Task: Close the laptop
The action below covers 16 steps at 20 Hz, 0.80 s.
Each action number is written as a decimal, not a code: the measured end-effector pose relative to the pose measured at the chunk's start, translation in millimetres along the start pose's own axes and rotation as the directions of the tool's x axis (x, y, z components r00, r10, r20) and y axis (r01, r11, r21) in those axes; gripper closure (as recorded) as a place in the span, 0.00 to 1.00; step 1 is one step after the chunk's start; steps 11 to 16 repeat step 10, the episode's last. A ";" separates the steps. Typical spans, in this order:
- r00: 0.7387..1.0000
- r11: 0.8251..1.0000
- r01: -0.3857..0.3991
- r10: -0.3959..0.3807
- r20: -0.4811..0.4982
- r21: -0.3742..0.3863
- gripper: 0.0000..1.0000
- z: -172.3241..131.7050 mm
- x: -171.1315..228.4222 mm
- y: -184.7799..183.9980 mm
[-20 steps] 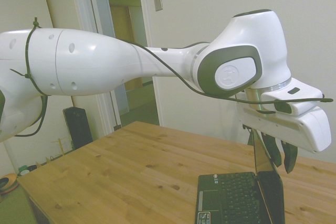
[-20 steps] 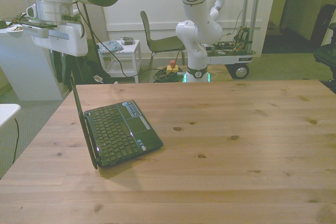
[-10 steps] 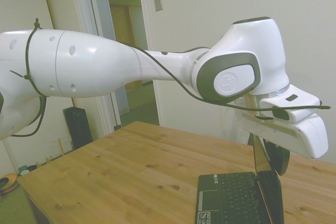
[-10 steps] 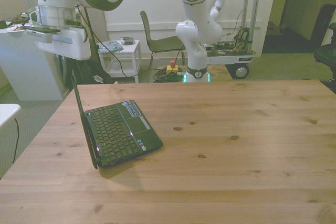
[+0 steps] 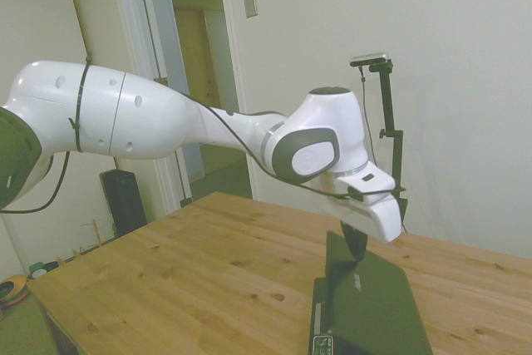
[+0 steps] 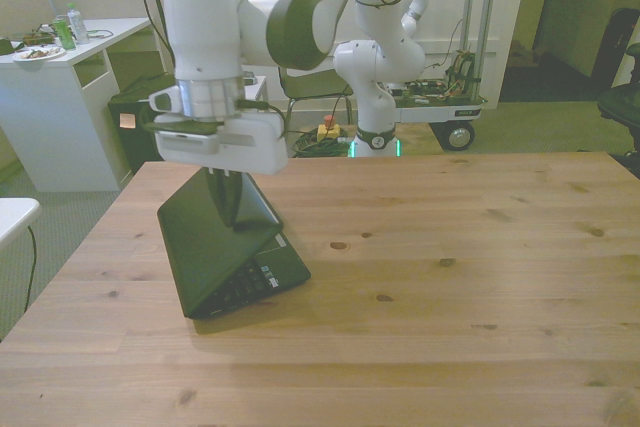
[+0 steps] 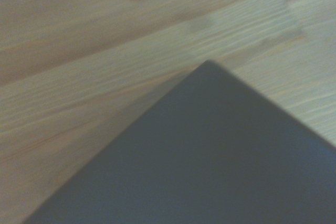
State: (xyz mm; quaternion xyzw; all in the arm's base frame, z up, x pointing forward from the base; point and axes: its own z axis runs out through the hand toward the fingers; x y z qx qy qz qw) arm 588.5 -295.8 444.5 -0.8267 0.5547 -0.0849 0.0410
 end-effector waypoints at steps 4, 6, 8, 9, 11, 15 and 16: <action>0.998 1.000 -0.017 0.017 0.057 -0.014 1.00 39.6 -37.8 24.6; 0.998 1.000 -0.026 0.027 0.064 -0.017 1.00 48.3 -47.8 38.3; 0.998 1.000 -0.031 0.031 0.061 -0.005 1.00 40.3 -54.1 46.2; 0.998 1.000 -0.027 0.027 0.055 0.010 1.00 29.0 -58.4 47.4; 0.999 0.999 -0.016 0.014 0.044 0.033 0.00 11.8 -64.7 46.8; 0.999 0.999 -0.016 0.014 0.044 0.033 0.00 11.8 -64.7 46.8; 0.999 0.999 -0.016 0.014 0.044 0.033 0.00 11.8 -64.7 46.8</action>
